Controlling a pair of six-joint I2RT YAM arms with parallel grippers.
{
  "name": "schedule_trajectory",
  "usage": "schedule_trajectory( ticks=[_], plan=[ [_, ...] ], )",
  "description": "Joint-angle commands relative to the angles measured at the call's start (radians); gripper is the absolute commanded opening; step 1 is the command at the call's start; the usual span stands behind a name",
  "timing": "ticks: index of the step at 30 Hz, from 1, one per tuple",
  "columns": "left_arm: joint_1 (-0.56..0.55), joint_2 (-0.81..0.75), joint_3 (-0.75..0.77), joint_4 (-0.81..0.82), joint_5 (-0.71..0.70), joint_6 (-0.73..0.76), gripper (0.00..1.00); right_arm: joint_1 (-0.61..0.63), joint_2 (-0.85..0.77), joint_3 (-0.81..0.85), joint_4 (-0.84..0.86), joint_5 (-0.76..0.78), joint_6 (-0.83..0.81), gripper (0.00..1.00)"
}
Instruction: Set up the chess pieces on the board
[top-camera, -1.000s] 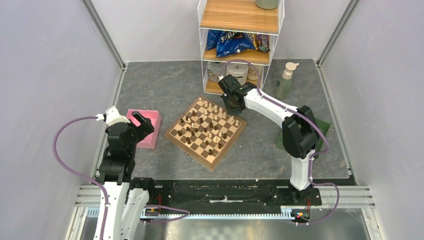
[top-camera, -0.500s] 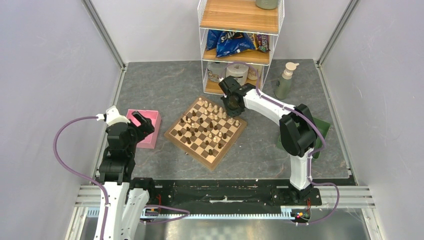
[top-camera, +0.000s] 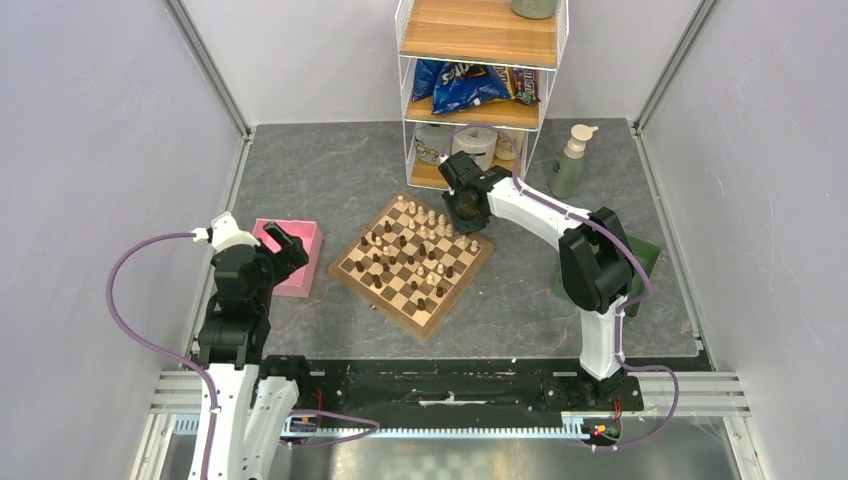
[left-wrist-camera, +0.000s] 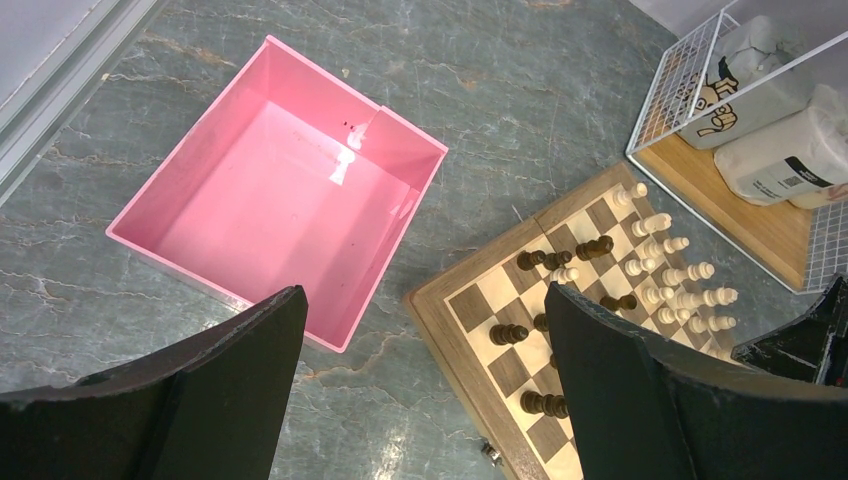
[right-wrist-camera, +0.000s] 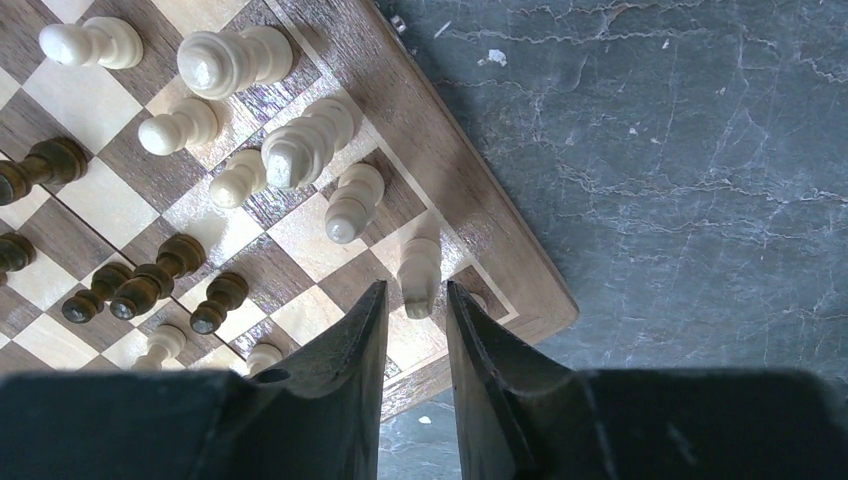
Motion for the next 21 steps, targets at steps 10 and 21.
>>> schedule_trajectory(
  ticks=[10,21],
  plan=[
    [0.010,0.007,-0.009,0.045,0.018,-0.031,0.96,0.030,-0.178,-0.005,0.017,-0.071,-0.013,0.41],
    [0.010,0.010,-0.010,0.049,0.033,-0.032,0.96,0.161,-0.135,-0.051,0.020,-0.086,0.023,0.38]
  ],
)
